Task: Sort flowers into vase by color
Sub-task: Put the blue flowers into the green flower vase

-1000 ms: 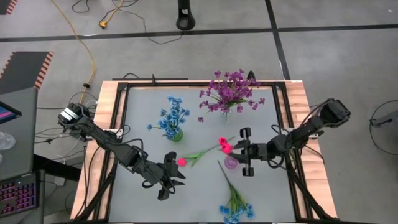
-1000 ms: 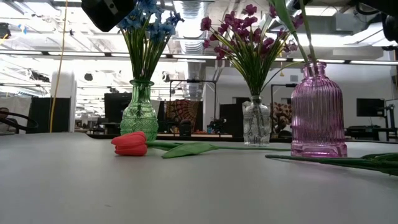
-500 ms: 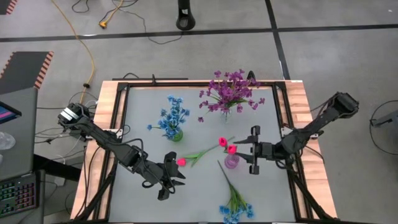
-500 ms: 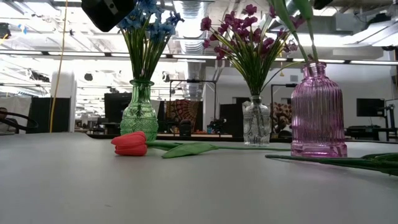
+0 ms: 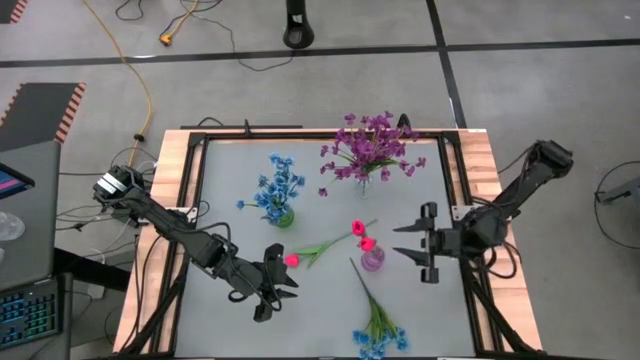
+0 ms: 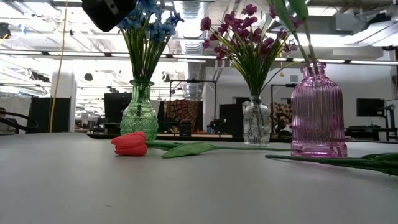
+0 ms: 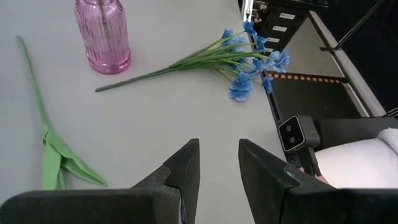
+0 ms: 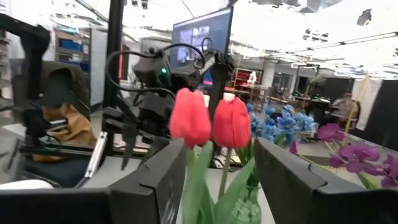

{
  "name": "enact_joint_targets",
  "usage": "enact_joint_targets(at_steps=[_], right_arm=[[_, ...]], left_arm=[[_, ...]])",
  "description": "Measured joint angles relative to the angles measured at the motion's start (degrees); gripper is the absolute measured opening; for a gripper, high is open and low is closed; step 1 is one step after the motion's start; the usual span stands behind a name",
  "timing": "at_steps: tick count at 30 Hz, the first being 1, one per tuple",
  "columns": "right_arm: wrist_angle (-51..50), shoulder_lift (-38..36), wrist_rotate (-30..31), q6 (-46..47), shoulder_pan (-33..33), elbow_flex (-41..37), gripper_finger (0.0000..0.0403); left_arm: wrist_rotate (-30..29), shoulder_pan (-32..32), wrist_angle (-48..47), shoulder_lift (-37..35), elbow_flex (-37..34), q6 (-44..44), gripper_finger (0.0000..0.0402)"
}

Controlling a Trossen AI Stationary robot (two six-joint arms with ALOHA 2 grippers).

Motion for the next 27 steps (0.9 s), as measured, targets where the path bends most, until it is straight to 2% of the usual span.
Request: enact_joint_targets(at_steps=[15, 21, 27], right_arm=[[-2.9, -0.1, -0.2, 0.1, 6.2, 0.0, 0.0218], [-8.9, 1.9, -0.2, 8.2, 9.8, 0.0, 0.0218], [-9.8, 7.0, -0.3, 15.0, 12.4, 0.0, 0.0218]], left_arm=[[0.0, 5.4, 0.0, 0.0, 0.0, 0.1, 0.0098], [0.0, 5.6, -0.5, 0.0, 0.0, 0.1, 0.0098], [1.5, 5.6, -0.5, 0.0, 0.0, 0.1, 0.0098]])
